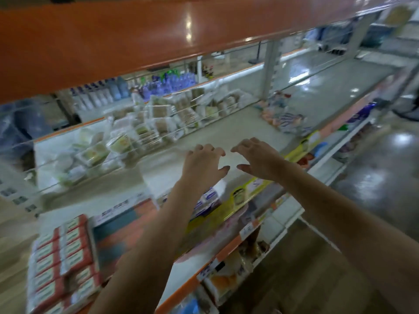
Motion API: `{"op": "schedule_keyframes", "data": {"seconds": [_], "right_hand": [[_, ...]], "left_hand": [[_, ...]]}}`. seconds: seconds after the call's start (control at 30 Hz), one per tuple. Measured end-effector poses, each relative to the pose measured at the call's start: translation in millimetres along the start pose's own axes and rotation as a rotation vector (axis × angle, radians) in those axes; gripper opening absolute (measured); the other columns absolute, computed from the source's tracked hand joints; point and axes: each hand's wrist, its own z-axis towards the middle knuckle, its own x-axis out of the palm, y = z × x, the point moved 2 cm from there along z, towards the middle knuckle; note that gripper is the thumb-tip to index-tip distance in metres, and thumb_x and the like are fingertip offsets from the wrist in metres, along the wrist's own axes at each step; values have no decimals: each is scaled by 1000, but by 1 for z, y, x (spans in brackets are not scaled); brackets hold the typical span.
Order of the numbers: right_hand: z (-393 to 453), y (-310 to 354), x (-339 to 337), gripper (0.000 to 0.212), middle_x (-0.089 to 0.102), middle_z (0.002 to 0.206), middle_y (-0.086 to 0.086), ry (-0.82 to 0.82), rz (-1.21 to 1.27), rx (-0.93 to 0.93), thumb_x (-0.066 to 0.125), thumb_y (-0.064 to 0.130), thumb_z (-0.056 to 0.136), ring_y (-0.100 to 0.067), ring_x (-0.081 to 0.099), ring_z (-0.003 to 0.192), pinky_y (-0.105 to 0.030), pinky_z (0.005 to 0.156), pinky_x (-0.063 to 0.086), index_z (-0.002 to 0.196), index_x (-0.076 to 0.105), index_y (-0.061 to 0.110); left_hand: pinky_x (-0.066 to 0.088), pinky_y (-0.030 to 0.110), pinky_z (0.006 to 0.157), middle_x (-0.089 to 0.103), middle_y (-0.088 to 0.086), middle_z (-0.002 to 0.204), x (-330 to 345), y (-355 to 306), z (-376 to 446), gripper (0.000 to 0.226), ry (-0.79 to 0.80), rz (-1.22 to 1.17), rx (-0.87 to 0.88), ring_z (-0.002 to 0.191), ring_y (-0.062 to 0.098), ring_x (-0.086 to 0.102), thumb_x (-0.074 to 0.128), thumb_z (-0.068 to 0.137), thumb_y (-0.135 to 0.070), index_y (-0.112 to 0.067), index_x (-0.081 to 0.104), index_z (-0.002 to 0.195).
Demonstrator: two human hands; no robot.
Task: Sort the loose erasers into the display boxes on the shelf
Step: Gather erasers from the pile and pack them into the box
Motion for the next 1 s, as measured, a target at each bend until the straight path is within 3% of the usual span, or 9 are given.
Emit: {"op": "schedule_keyframes", "data": {"seconds": [0.3,0.5,0.6,0.87,1.0], "right_hand": [[-8,-195,19,55,34,144,-6,89,13,196,54,33,91,-27,36,131,-35,107,29,141,35,19],[12,-292,30,54,28,148,-9,101,24,256,51,32,92,-29,33,133,-37,109,30,141,33,17],[33,-333,35,55,35,139,-9,85,67,277,54,32,90,-31,38,128,-43,104,36,140,35,18],[110,-417,50,53,40,139,-10,76,131,269,54,32,91,-28,39,127,-41,103,36,139,37,18],[143,-445,55,53,40,139,-12,98,151,249,53,31,92,-29,39,127,-40,103,35,140,36,14]], "left_hand": [[34,44,98,42,8,137,51,-135,161,58,106,31,3,126,30,37,50,87,-54,-24,41,136],[31,46,103,35,12,145,74,-185,250,59,120,25,-12,134,34,30,46,89,-54,-20,41,137],[32,43,102,39,12,141,85,-192,293,52,103,33,-34,131,33,34,47,90,-47,-20,43,134],[47,46,93,52,13,129,117,-171,399,47,93,-99,-155,114,32,53,53,83,-38,-18,49,126],[45,40,94,53,11,128,120,-151,434,45,48,28,-222,116,30,51,53,91,-33,-18,47,132]]}}
